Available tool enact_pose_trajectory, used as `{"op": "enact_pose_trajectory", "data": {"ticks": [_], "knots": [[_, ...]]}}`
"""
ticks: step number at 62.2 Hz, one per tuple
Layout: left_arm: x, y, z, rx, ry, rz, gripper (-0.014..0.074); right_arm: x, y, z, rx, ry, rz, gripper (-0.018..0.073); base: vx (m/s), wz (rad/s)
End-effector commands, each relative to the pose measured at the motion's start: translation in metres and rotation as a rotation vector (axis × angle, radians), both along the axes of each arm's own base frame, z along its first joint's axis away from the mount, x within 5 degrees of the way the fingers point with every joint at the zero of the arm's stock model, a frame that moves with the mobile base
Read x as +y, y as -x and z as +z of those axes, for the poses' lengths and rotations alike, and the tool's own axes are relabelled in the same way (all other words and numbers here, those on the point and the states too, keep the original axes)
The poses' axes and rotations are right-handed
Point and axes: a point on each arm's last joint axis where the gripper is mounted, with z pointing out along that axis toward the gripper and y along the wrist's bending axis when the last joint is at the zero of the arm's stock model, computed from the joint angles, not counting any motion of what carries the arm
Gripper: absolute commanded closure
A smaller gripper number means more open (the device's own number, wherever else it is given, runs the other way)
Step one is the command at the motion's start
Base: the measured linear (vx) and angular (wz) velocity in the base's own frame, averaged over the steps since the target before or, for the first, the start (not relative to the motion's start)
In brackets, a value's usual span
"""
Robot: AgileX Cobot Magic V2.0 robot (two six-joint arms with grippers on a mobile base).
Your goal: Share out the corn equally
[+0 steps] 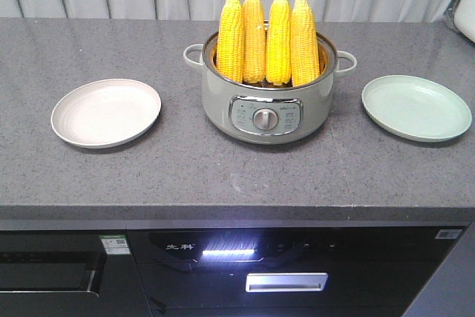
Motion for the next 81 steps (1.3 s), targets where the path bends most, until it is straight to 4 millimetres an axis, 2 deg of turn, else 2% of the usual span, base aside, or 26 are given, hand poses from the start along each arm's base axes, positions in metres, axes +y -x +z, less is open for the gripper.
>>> {"op": "enact_pose_trajectory", "data": {"ticks": [1, 81], "knots": [[-0.0009, 0.0009, 0.0069, -0.091, 0.013, -0.009, 0.0603, 0.0003, 0.0005, 0.0040, -0.070, 0.001, 0.001, 0.0561, 0.08, 0.00], [-0.0009, 0.0009, 0.0069, -0.091, 0.013, -0.009, 0.0603, 0.0003, 0.0005, 0.0040, -0.069, 0.001, 0.001, 0.0561, 0.06, -0.01]]}}
